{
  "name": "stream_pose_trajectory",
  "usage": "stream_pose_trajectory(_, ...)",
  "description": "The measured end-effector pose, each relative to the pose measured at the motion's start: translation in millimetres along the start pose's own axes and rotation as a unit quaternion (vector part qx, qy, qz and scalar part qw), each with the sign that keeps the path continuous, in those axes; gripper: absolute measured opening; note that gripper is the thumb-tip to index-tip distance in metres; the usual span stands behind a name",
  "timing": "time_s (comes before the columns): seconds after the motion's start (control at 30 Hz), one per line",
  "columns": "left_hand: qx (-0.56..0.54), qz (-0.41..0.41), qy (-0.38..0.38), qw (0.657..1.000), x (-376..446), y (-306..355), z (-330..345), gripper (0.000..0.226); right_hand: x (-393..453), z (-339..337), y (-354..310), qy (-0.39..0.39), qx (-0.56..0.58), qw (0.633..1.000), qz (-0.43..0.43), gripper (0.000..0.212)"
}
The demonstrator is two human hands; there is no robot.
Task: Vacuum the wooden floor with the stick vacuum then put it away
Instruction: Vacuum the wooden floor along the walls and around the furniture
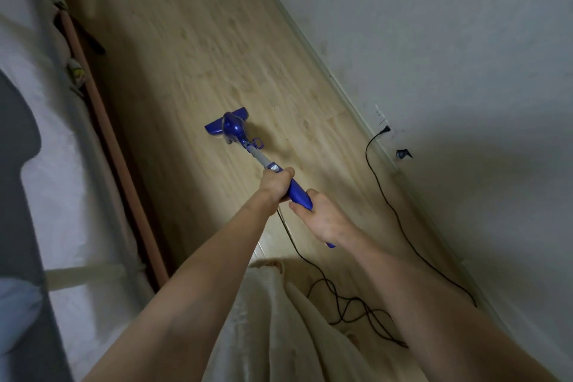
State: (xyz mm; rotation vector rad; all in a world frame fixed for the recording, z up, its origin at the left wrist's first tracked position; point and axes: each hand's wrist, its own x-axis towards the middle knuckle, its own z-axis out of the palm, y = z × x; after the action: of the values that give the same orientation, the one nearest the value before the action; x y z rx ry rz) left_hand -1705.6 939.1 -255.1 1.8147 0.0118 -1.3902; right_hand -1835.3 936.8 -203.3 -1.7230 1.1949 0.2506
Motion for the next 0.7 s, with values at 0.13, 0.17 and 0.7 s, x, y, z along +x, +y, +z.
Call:
stream_pose_trajectory(0.13,-0.017,-0.002,-0.01,1.0,-34,-25,31,0.012,-38,-18,33,-0.017,-0.007,1.0,0.002,0.026)
stream_pose_trajectory(0.17,-0.015,0.0,-0.009,1.0,-44,-33,40,0.013,-49,-22,43,-0.02,-0.008,1.0,0.0,0.026)
stream_pose_trajectory(0.7,-0.133,-0.032,0.071,0.988,-201,-161,169,0.02,-208,-80,183,-0.087,-0.108,0.989,-0.047,0.027)
